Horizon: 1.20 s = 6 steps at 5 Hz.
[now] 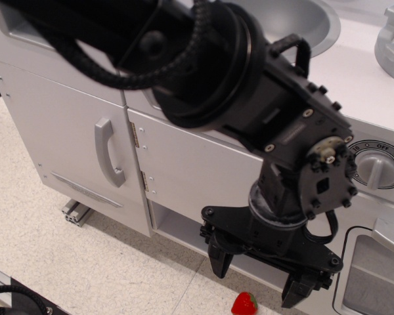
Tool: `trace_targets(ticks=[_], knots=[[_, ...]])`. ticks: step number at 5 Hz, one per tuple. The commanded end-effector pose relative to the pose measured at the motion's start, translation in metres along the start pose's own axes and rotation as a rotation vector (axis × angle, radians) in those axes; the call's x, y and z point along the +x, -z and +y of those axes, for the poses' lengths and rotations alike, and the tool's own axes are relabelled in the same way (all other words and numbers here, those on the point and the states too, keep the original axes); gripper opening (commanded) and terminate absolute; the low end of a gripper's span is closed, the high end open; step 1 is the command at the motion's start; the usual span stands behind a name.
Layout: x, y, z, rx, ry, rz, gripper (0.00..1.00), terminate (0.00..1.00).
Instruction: Open cabinet
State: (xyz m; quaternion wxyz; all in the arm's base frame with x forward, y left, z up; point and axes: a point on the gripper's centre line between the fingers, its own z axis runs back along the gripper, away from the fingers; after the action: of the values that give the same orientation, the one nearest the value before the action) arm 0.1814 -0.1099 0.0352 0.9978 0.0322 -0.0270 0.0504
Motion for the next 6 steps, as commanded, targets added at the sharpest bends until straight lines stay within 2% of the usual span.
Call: trace_targets(ticks=[1,2,3,4,6], knots=[[0.000,0.000,0.000,0.000,0.000,0.000,1.00,0.00],[0.022,0.019,0.025,0.010,0.029,-0.072,1.00,0.00],[0.045,0.036,0.040,-0.025,0.052,-0.122,1.00,0.00],[0.074,0.051,0.049,-0.030,0.043,-0.175,1.00,0.00],[0.109,0.064,0.031,-0.061,0.040,-0.250,1.00,0.00]])
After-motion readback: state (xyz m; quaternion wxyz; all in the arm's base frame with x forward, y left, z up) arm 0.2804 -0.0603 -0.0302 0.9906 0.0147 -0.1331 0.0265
